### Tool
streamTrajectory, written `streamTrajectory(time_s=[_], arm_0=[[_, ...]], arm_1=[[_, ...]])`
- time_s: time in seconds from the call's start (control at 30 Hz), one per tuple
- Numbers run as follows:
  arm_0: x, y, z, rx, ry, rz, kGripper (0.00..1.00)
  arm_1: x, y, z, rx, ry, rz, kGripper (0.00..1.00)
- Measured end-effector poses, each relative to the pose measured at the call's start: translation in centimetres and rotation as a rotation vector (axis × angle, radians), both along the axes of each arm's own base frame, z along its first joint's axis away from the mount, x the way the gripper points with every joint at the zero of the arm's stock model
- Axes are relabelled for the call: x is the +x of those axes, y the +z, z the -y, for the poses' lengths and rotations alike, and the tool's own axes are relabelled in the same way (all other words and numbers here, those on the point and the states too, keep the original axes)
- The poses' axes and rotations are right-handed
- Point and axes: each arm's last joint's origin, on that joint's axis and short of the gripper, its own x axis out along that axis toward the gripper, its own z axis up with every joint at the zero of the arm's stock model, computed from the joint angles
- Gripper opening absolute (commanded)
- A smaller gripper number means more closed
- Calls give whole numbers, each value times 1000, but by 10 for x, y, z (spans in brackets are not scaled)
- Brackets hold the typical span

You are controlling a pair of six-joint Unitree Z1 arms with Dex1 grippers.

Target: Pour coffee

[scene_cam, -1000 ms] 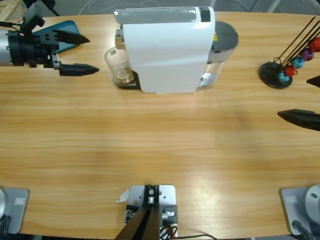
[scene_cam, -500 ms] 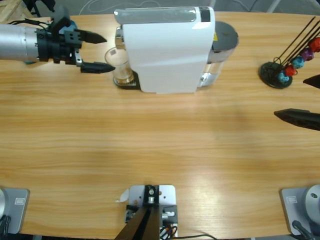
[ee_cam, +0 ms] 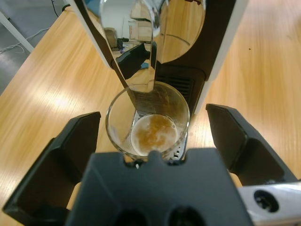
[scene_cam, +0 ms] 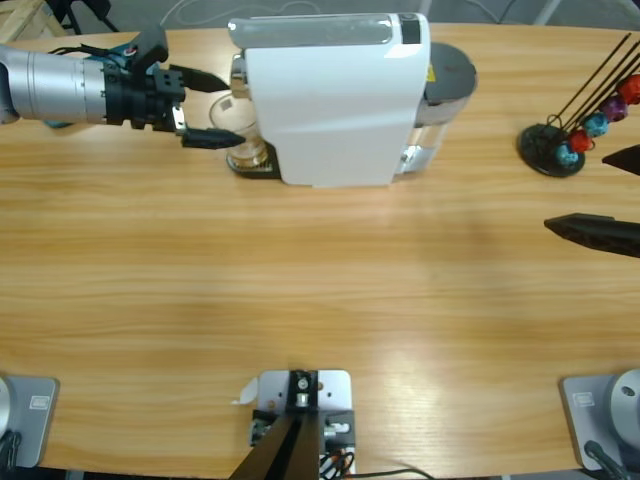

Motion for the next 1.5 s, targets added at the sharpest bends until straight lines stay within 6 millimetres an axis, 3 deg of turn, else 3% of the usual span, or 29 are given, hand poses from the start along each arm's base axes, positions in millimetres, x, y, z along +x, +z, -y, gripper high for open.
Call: streamTrajectory(time_s=[0.77, 1.0, 1.2, 1.3, 1.33, 1.5], arm_0=[[5, -1, 11, 33, 21, 25, 951], [5, -4, 14, 29, 8, 14, 480], [7, -8, 17, -6, -33, 8, 348], [9, -8, 17, -23, -43, 17, 53], [9, -8, 17, -25, -43, 20, 3], [10, -8, 17, -38, -50, 31, 0]], arm_1=[[7, -5, -6, -29, 0, -33, 1000], [7, -5, -6, -29, 0, -33, 1000], [7, -5, -6, -29, 0, -33, 1000], [7, -5, -6, -29, 0, -33, 1000], [7, -5, -6, -29, 0, -33, 1000], [7, -5, -6, -29, 0, -33, 1000]])
